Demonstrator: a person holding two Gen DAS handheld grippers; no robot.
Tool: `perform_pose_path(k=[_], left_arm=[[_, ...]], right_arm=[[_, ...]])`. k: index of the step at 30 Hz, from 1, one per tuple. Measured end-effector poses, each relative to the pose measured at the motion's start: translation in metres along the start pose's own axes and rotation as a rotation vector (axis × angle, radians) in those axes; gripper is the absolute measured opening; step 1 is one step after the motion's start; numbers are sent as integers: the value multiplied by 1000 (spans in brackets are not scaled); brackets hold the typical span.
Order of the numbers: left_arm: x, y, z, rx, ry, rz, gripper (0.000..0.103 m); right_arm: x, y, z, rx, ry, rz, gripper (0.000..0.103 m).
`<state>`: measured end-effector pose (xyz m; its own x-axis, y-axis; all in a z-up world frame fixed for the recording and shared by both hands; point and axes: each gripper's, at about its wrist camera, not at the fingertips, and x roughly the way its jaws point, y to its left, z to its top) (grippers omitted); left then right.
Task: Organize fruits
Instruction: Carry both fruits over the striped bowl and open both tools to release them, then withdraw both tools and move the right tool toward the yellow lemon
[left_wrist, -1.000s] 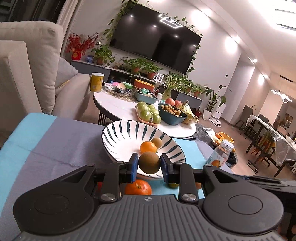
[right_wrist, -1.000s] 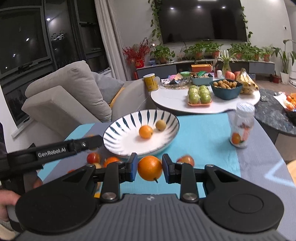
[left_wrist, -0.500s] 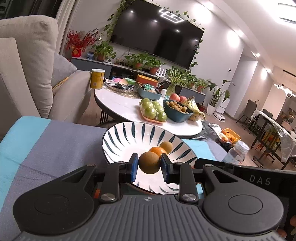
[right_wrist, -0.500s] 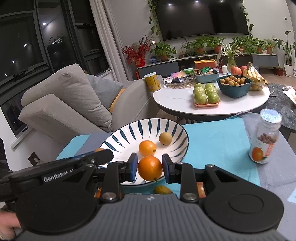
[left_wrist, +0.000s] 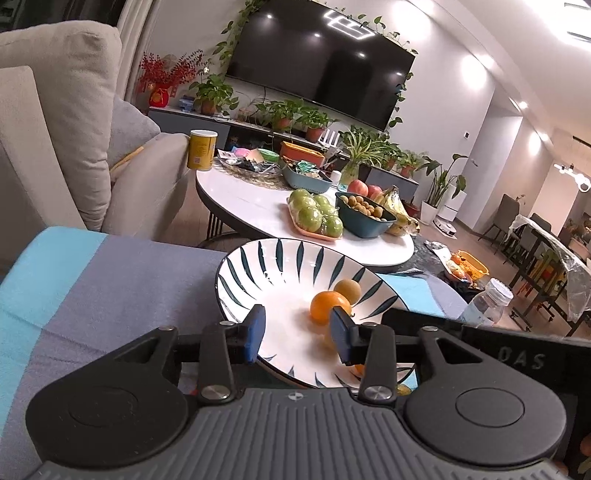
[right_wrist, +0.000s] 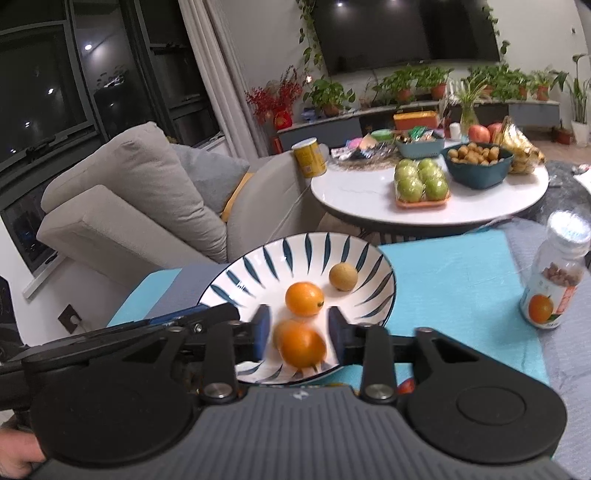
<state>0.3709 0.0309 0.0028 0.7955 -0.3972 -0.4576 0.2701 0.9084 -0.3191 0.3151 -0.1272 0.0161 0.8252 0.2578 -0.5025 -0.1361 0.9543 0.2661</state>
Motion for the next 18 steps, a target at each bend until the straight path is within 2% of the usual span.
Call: perform_pose_path(k=[6,18], left_arm=[[-5,-1,0,13,-2,4,38],[-37,0,-9,44,-6,49,41]], right_arm=[[-9,1,2,-42,-42,-48,66],[-28,-16,-16,-47,-3,-106,66]])
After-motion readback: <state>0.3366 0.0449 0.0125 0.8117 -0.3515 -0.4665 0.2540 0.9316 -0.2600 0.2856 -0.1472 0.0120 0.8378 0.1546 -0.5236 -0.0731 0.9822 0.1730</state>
